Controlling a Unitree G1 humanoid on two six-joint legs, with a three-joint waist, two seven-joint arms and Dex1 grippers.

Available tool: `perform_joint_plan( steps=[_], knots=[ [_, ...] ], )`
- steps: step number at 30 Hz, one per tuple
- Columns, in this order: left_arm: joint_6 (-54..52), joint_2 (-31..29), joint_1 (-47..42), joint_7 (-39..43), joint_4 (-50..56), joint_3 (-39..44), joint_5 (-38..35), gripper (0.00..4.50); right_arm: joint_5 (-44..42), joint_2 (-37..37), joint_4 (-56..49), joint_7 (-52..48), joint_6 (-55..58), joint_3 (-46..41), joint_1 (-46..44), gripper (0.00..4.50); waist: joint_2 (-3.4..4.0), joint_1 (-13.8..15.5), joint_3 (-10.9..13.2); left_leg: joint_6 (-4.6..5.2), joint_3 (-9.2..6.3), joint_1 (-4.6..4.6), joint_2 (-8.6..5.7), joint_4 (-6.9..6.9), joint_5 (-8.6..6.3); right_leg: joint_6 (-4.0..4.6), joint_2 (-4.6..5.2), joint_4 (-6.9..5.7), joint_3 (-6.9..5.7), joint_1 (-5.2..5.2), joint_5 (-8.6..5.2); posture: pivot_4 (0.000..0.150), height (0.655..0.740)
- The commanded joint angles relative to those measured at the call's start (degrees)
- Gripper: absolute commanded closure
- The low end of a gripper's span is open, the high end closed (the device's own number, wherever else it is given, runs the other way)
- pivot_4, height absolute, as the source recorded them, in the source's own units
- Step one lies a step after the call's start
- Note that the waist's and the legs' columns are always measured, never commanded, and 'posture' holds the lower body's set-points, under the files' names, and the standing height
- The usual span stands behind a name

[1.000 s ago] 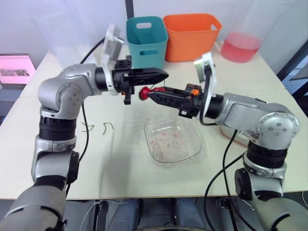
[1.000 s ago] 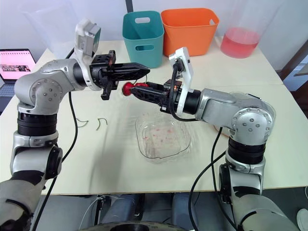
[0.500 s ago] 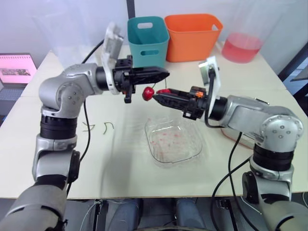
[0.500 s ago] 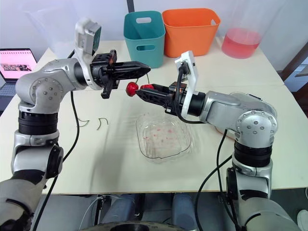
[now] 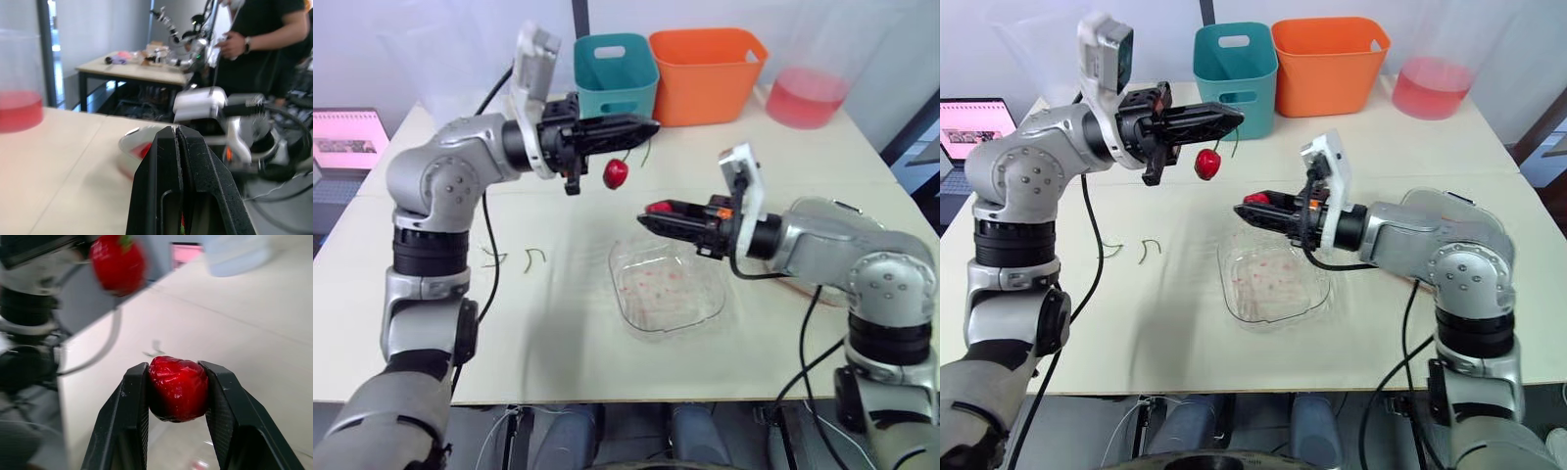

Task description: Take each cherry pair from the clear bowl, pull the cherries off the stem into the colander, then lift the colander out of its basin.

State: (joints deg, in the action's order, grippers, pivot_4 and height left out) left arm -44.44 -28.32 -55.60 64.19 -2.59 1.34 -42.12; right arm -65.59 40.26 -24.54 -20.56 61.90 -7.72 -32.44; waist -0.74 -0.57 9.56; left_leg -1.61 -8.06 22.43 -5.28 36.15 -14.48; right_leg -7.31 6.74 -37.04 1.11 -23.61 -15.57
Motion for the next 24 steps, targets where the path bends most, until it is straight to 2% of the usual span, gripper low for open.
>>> perform_joint_plan(
  steps=[1,4,7,13,20,21,22,24],
  knots=[
    [2.3,-0.5,1.4,-0.2,3.5,-0.3,1.3,4.50,10.4,8.6,1.5,-5.6,-7.6,-6.5,4.3,2.94,-0.01,0.1,0.0,0.00,0.00,0.00,0.00,0.00,0.00,0.00,0.00,0.03,0.00,0.02,0.00,0.150,0.7400],
    [3.3,-0.3,3.2,-0.4,4.7,-1.2,2.3,4.50,19.6,16.4,5.5,-9.8,-13.7,-10.2,11.2,2.94,-0.02,-0.1,0.0,0.03,0.11,0.00,-0.01,-0.01,-0.02,0.00,0.00,0.08,-0.04,0.06,0.00,0.150,0.7400],
    [5.6,-0.4,5.1,0.4,4.3,-3.2,4.8,4.50,25.8,19.6,10.5,-12.0,-18.2,-12.5,15.9,2.94,-0.02,-0.4,0.0,0.05,0.23,-0.03,0.03,-0.02,-0.03,-0.01,-0.04,0.03,-0.02,0.05,-0.01,0.150,0.7400],
    [7.0,0.5,5.6,1.2,3.7,-4.7,5.8,4.50,34.6,20.5,16.3,-15.8,-24.5,-11.0,20.9,2.94,0.00,-0.4,0.0,0.06,0.31,-0.10,0.08,-0.02,-0.03,-0.01,-0.06,0.00,0.01,0.08,0.00,0.150,0.7400],
    [8.0,0.5,6.1,1.7,2.9,-5.0,7.3,4.50,39.8,18.3,19.5,-16.8,-27.5,-8.8,20.4,2.94,0.00,-0.2,0.0,0.01,0.26,-0.09,0.08,-0.01,0.00,-0.01,-0.05,0.03,0.01,0.11,-0.01,0.150,0.7400],
    [8.1,0.4,6.2,1.7,2.9,-5.0,7.4,4.50,40.3,18.2,19.8,-16.7,-27.6,-8.9,20.2,2.35,-0.01,-0.2,0.0,-0.01,0.26,-0.09,0.07,-0.01,0.01,-0.01,-0.05,0.03,0.01,0.11,-0.01,0.150,0.7400],
    [8.0,0.4,6.3,1.7,3.0,-4.9,7.3,4.50,40.7,18.1,20.0,-16.8,-27.6,-9.0,20.0,2.11,-0.01,-0.2,0.0,-0.01,0.25,-0.09,0.07,-0.01,0.01,-0.01,-0.05,0.04,0.00,0.12,-0.01,0.150,0.7400],
    [7.8,0.2,6.3,1.8,3.1,-4.5,7.2,4.50,41.2,18.0,20.2,-17.1,-27.5,-9.4,19.6,1.12,0.00,-0.2,0.0,-0.03,0.23,-0.09,0.07,-0.01,0.02,-0.01,-0.04,0.05,0.01,0.12,-0.01,0.150,0.7400]
  ],
)
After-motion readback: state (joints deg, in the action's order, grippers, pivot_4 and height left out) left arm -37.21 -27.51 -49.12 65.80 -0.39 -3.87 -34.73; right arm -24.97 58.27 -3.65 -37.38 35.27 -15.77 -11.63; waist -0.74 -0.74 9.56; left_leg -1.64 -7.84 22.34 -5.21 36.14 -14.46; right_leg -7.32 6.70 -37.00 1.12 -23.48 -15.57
